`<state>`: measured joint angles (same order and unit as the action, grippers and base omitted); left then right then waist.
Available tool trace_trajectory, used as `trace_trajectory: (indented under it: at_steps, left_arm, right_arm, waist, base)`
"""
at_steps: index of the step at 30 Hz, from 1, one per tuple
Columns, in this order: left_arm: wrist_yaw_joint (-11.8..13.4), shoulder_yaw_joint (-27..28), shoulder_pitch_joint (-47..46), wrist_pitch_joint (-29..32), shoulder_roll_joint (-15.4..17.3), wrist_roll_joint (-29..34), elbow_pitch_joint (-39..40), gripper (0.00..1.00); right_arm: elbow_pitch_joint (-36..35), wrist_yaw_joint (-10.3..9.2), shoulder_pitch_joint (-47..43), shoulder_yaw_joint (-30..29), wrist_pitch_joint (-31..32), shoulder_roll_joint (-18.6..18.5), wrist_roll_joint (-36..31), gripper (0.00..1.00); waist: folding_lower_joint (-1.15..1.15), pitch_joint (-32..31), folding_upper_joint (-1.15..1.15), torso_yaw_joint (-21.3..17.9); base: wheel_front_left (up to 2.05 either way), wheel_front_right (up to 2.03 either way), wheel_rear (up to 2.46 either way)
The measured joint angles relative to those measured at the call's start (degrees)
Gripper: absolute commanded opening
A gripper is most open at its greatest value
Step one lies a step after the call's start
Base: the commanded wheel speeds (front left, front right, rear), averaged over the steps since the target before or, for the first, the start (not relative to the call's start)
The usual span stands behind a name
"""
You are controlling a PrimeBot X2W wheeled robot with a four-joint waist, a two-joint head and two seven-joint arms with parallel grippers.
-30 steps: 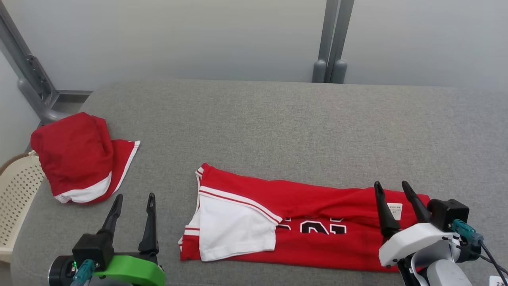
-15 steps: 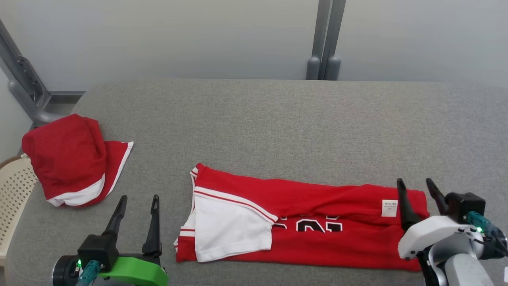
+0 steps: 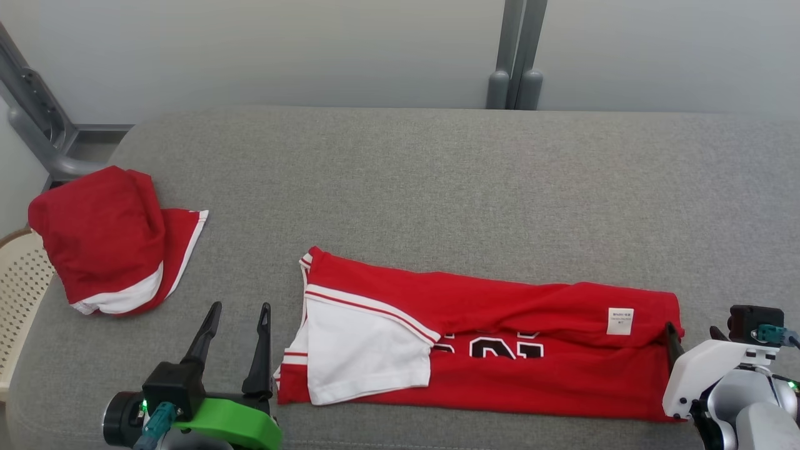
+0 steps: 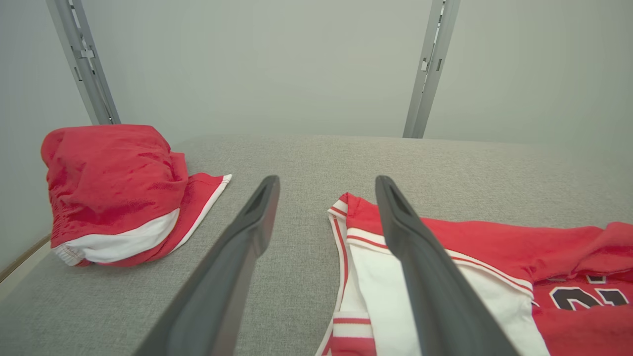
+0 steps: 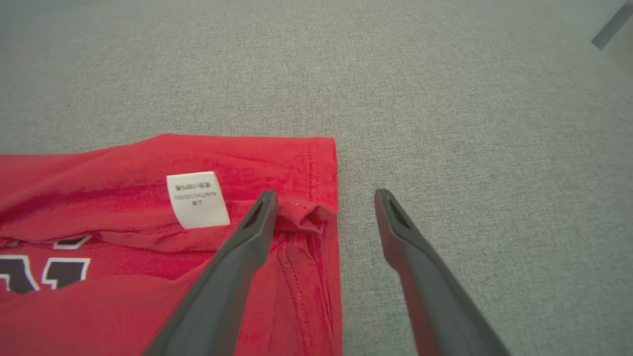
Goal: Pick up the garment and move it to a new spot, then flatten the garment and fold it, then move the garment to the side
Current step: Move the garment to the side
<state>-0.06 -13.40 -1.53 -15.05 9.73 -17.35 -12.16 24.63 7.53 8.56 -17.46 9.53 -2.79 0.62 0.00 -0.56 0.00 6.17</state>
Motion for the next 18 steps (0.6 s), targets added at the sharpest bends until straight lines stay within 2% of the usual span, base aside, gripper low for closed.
trace_trajectory:
  at_steps: [8, 18]
  left_arm:
    - [-1.2, 0.3, -1.5, 0.0, -1.4, 0.8, -0.9, 1.00]
    - [-2.3, 1.8, -2.5, 0.0, -2.0, 1.2, -1.8, 1.00]
  right_arm:
    - [5.1, 0.00, 1.8, -2.3, 0.8, 0.0, -1.6, 1.00]
    - [10.8, 0.00, 4.1, -2.1, 1.5, -0.1, -1.7, 1.00]
  waist:
    - [0.00, 2.3, 0.00, 0.8]
    - [0.00, 3.9, 0.00, 1.4]
  base:
    - [0.00, 0.00, 0.00]
    - [0.00, 0.00, 0.00]
